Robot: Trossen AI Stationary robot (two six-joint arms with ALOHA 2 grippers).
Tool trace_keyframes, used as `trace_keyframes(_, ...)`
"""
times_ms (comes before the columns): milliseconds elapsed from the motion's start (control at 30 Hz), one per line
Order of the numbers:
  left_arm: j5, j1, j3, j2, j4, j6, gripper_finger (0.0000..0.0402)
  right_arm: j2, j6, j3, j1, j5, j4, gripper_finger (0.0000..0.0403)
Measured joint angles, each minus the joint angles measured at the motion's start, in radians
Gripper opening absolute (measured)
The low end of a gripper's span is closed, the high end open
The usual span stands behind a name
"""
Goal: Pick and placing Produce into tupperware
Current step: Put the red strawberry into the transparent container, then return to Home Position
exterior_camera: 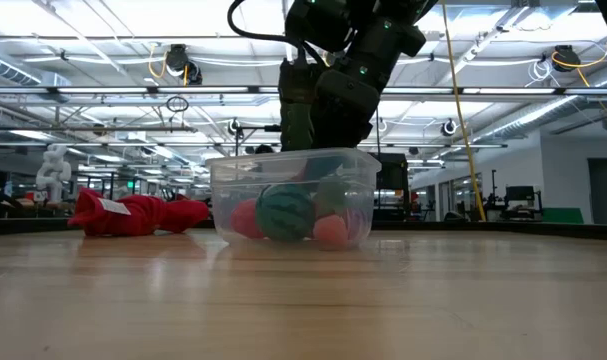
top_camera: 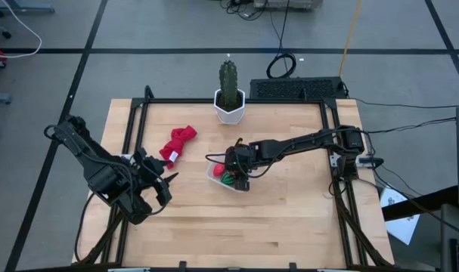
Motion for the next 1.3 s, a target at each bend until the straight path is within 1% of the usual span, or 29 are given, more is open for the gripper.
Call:
trace_keyframes(800,0.004,0.000,0.000,0.000,0.000,0.008,0.0209,-0.001,0.004,0.000,0.000,-0.003,-0.001,0.0149)
trace_keyframes(900,0.004,0.000,0.000,0.000,0.000,0.008,0.0209,-0.001,-0.002,0.005,0.000,-0.003,-0.022,0.0149)
trace_keyframes(1000,0.004,0.000,0.000,0.000,0.000,0.008,0.0209,-0.003,-0.004,0.011,0.000,-0.003,-0.025,0.0157)
trace_keyframes(1300,0.004,0.000,0.000,0.000,0.000,0.008,0.0209,-0.063,0.006,0.011,0.000,-0.002,-0.019,0.0202)
